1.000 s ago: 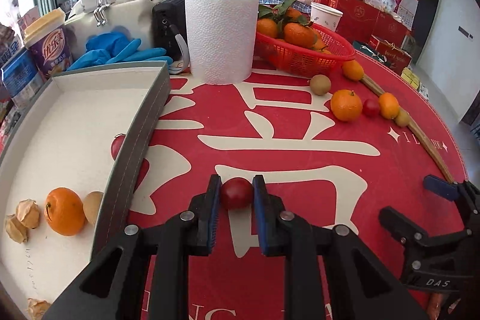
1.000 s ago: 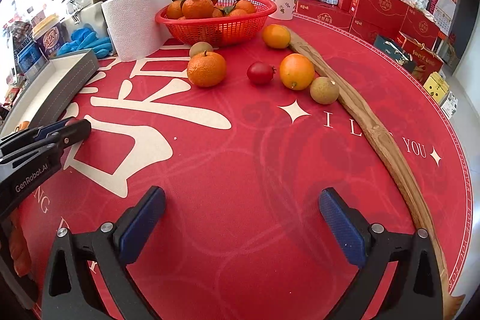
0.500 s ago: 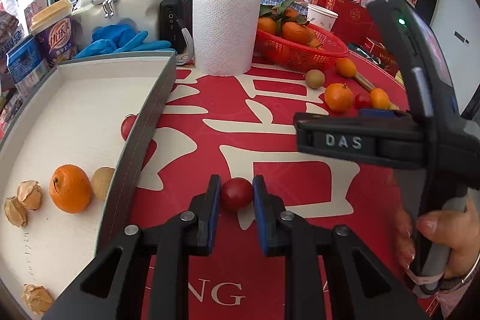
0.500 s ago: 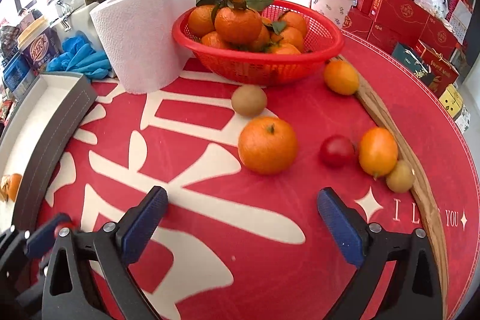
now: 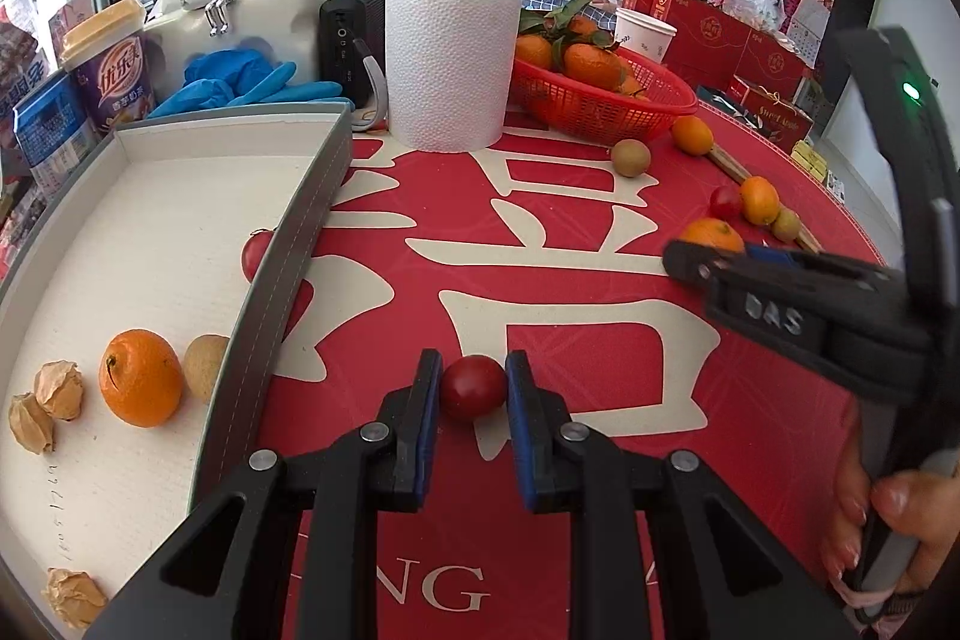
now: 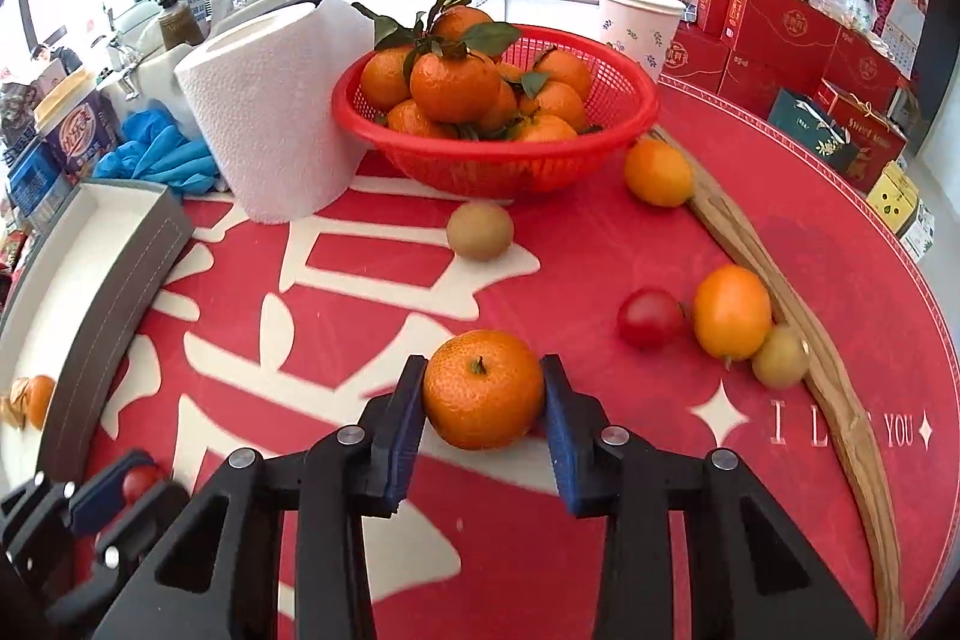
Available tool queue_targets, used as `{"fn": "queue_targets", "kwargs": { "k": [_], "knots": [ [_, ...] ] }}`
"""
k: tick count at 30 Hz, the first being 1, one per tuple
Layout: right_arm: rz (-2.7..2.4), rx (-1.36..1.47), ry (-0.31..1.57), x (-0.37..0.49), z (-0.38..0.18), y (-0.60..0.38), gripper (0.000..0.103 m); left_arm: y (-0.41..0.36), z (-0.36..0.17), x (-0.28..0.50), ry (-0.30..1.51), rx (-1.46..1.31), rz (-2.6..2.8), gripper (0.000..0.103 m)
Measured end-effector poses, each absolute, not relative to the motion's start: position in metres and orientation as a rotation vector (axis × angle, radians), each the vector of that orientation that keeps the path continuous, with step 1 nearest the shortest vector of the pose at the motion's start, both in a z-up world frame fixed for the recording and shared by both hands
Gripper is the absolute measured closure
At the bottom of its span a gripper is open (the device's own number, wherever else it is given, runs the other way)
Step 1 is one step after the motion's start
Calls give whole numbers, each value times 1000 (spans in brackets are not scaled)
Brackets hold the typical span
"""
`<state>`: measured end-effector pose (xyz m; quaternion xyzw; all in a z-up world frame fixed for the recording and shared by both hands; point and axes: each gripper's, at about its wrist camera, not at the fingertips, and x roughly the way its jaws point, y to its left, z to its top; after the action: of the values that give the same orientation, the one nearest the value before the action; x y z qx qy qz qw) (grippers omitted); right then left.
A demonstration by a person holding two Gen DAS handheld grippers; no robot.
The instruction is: Organize fruits
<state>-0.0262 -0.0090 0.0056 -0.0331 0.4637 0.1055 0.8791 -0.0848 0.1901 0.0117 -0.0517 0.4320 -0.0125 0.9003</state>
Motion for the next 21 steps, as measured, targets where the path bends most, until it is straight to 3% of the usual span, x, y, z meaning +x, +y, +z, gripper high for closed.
{"fn": "queue_targets", "kwargs": {
  "k": [6,21],
  "knots": [
    [258,-11,933,-68,7,-31,65,188,12,-84,895,-88,-15,79],
    [287,21,927,-74,8,-34,65,189,11,-84,894,-97,-21,79]
  ]
}}
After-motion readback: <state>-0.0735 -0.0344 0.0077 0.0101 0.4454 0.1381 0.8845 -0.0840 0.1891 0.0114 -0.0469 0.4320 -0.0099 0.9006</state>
